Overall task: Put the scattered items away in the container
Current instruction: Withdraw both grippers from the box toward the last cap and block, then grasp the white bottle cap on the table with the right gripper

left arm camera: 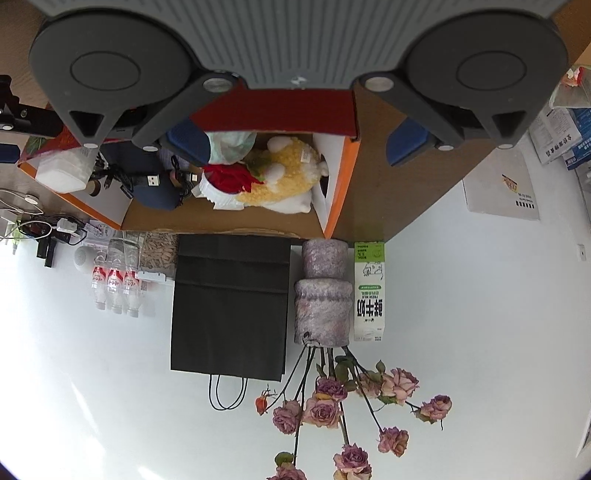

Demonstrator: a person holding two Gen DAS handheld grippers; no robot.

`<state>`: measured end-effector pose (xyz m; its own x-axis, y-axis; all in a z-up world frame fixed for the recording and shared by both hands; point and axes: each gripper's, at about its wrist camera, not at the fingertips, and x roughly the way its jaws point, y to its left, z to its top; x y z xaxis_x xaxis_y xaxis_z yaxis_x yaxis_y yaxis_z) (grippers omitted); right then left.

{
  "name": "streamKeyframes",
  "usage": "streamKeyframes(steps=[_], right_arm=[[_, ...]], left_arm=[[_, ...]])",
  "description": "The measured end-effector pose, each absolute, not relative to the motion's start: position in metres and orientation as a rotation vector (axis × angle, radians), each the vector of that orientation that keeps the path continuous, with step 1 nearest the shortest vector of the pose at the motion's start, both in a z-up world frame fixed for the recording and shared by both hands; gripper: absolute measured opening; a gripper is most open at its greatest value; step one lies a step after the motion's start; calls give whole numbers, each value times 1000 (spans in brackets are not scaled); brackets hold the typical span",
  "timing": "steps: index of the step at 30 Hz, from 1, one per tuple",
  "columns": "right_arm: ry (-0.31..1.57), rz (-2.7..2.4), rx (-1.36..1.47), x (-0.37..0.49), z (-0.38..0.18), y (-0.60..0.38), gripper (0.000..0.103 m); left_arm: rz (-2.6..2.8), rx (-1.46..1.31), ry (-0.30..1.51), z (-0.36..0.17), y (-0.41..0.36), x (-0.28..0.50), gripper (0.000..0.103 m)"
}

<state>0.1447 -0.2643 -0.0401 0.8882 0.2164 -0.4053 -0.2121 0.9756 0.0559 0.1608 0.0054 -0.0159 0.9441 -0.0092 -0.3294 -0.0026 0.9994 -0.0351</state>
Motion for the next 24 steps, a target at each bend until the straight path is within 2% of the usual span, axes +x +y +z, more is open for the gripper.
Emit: streamKeyframes(steps=[14, 20, 22, 24], right_arm=[[592, 283, -54, 149, -58, -223, 101], [647, 314, -58, 160, -64, -200, 84], [659, 323, -49, 164, -64, -195, 69], [670, 324, -52, 167, -66, -189, 60]], left_arm=[[10, -26, 444, -31, 34, 156, 103], [-14, -15, 473, -35, 45, 155, 103], [-23, -19, 480, -36, 47, 154, 103], [-36, -34, 486, -36, 50, 155, 103]])
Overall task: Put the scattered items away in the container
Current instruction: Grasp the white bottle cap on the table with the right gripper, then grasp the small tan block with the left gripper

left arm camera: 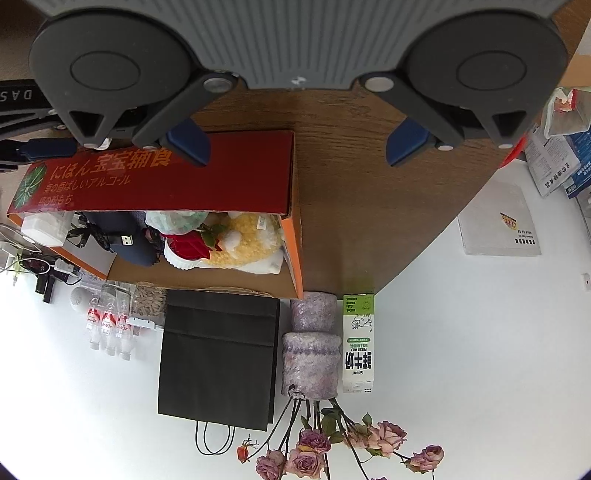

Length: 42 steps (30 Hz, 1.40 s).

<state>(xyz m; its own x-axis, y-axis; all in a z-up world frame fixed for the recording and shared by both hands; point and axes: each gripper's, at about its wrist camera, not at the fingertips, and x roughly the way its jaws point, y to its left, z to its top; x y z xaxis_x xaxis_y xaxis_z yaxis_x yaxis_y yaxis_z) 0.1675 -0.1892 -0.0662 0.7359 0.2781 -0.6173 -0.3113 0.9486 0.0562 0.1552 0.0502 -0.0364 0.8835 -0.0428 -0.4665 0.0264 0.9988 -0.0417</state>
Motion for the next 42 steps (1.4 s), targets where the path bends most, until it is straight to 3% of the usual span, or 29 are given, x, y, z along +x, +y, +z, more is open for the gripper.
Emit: streamKeyframes(steps=[2, 5, 26, 42], right_arm=[[659, 316, -78, 167, -67, -184, 53], [632, 342, -109, 162, -68, -178, 28], [563, 364, -60, 150, -59, -196, 27], [527, 285, -36, 145, -58, -236, 28]], left_arm=[[-44, -43, 499, -37, 51, 157, 103], [-53, -48, 513, -38, 51, 159, 103], [-9, 2, 547, -40, 44, 163, 103], [-102, 53, 599, -42, -21, 167, 103]])
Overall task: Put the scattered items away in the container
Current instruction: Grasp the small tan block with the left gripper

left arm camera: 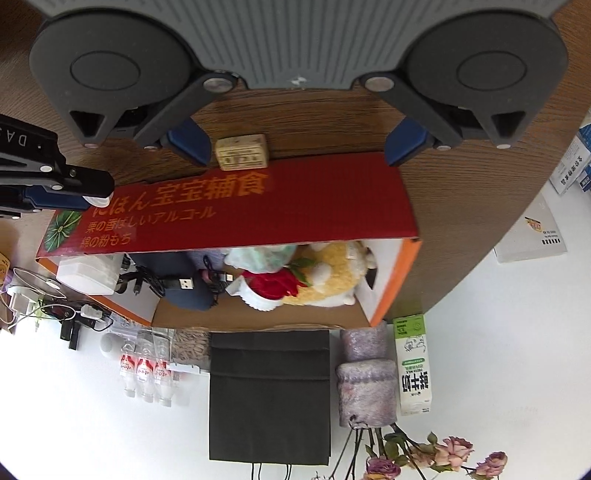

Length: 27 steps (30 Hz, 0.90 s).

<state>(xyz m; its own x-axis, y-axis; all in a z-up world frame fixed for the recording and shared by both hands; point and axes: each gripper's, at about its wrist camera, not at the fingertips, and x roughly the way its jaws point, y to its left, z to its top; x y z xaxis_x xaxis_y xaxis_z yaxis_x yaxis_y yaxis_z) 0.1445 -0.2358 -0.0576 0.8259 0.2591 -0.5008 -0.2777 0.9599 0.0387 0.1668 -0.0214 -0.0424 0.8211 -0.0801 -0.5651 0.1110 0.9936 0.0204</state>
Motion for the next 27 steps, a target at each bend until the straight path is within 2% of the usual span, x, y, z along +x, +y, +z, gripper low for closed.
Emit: streamKeyframes(steps=[2, 4, 7, 9, 14, 17, 18, 19, 27], right_arm=[[519, 279, -28, 144, -57, -242, 28], [513, 277, -19, 142, -57, -247, 28], [507, 281, -9, 141, -57, -251, 28], [503, 288, -8, 140, -56, -252, 28], [501, 299, -15, 139, -56, -250, 28], [504, 297, -18, 139, -57, -248, 28], [505, 296, -19, 139, -57, -248, 28], [506, 294, -20, 139, -57, -248, 28], [512, 291, -20, 139, -58, -245, 28]], left_arm=[[-91, 50, 616, -44, -27, 171, 102], [-77, 46, 634, -46, -31, 175, 97], [-74, 41, 656, -48, -36, 179, 81], [-77, 38, 670, -49, -38, 180, 76], [-89, 29, 672, -49, -41, 181, 69], [-83, 39, 665, -48, -43, 180, 54], [-95, 34, 658, -48, -43, 178, 34], [-100, 26, 655, -47, -43, 177, 32], [-120, -12, 627, -44, -39, 167, 32]])
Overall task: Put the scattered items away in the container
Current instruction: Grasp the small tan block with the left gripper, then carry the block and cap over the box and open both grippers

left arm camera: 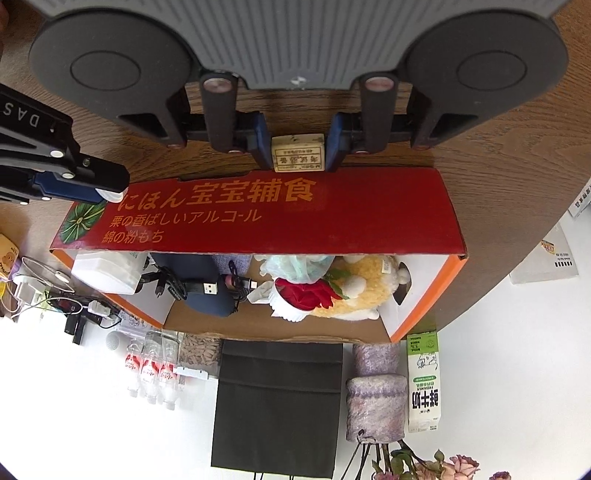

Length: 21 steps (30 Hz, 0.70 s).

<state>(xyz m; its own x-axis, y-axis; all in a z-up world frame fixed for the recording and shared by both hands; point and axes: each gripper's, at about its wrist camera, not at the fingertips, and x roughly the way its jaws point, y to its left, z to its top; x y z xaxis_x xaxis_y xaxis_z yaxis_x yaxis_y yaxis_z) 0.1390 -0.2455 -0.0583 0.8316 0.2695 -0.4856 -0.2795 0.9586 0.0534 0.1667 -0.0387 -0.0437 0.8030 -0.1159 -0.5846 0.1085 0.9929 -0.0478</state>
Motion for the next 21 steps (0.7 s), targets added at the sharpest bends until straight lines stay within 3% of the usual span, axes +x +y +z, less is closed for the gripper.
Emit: streamKeyframes(steps=[11, 21], right_arm=[[450, 328, -17, 128, -51, -245, 28], [304, 349, -30, 125, 0, -243, 28]], left_arm=[[-148, -30, 534, -26, -34, 147, 31], [-165, -35, 354, 27, -37, 141, 32]])
